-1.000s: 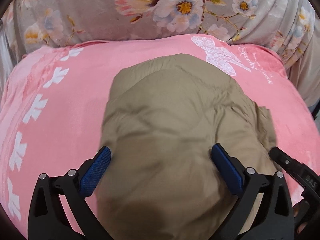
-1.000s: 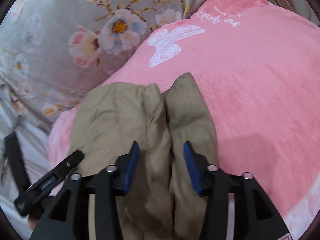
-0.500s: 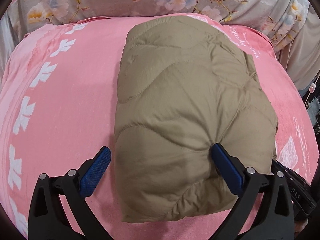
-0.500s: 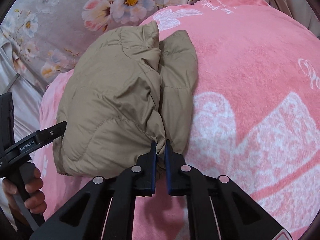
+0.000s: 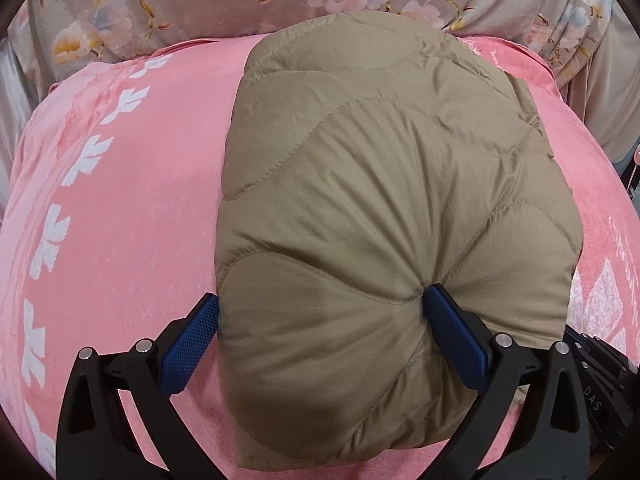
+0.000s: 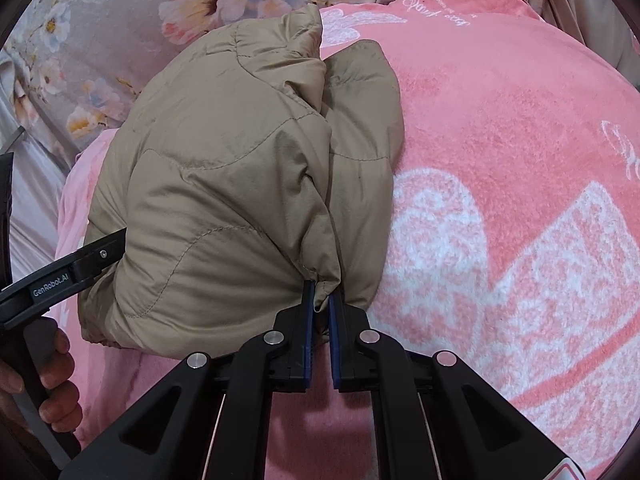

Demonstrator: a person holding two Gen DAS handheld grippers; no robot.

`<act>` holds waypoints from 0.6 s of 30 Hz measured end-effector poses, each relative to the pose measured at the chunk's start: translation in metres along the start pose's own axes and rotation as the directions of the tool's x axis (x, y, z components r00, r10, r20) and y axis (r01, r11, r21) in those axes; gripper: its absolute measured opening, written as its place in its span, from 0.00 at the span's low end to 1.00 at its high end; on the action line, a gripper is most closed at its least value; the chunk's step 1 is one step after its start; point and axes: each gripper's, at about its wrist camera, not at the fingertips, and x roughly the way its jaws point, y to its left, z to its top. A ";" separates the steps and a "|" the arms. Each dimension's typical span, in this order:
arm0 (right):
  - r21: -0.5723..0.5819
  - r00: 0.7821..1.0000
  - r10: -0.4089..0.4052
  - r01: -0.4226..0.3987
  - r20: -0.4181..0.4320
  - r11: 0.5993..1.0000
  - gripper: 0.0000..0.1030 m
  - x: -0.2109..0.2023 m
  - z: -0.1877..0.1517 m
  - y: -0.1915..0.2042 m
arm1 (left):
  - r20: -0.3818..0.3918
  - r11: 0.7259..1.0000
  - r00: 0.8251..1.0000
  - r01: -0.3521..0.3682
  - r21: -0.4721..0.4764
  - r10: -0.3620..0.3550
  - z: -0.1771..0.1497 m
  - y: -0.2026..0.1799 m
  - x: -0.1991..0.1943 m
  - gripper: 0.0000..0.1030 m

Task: Fold large clothes

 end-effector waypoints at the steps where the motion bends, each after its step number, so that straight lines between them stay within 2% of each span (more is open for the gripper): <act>1: 0.001 1.000 -0.002 0.002 0.002 1.000 0.06 0.000 0.000 0.001 | 0.003 1.000 1.000 -0.007 0.002 0.007 0.000 -0.002 0.001 0.96; 9: 0.004 1.000 0.009 -0.009 0.014 1.000 0.06 0.000 -0.004 0.001 | 0.013 1.000 1.000 -0.027 0.006 0.027 0.000 -0.005 0.001 0.96; 11: 0.014 1.000 0.008 -0.007 -0.011 1.000 0.08 -0.006 0.000 -0.003 | 0.002 1.000 1.000 0.005 -0.020 -0.005 0.002 -0.001 -0.002 0.96; 12: 0.026 1.000 0.008 -0.007 -0.029 1.000 0.10 -0.011 0.003 -0.007 | -0.015 0.997 0.999 0.050 -0.055 -0.051 0.004 0.009 -0.005 0.95; 13: 0.043 0.999 0.013 -0.011 -0.045 0.999 0.19 -0.018 0.008 -0.012 | -0.020 0.990 0.994 0.101 -0.095 -0.104 0.007 0.020 -0.010 0.95; 14: 0.062 0.999 0.030 -0.027 -0.043 0.998 0.34 -0.026 0.014 -0.018 | 0.000 0.976 0.987 0.161 -0.148 -0.163 0.012 0.035 -0.017 0.95; 15: 0.078 0.999 0.045 -0.043 -0.030 0.996 0.46 -0.033 0.019 -0.022 | 0.018 0.965 0.981 0.193 -0.176 -0.193 0.016 0.046 -0.022 0.95; 16: 0.101 0.998 0.065 -0.065 -0.004 0.993 0.67 -0.040 0.025 -0.030 | 0.033 0.954 0.975 0.222 -0.201 -0.219 0.022 0.057 -0.026 0.95; 17: 0.117 0.996 0.084 -0.086 0.018 0.989 0.75 -0.045 0.031 -0.035 | 0.040 0.945 0.970 0.244 -0.218 -0.242 0.028 0.067 -0.028 0.95; 18: 0.138 0.992 0.118 -0.121 0.033 0.983 0.76 -0.047 0.039 -0.043 | 0.041 0.933 0.961 0.274 -0.235 -0.272 0.036 0.077 -0.026 0.95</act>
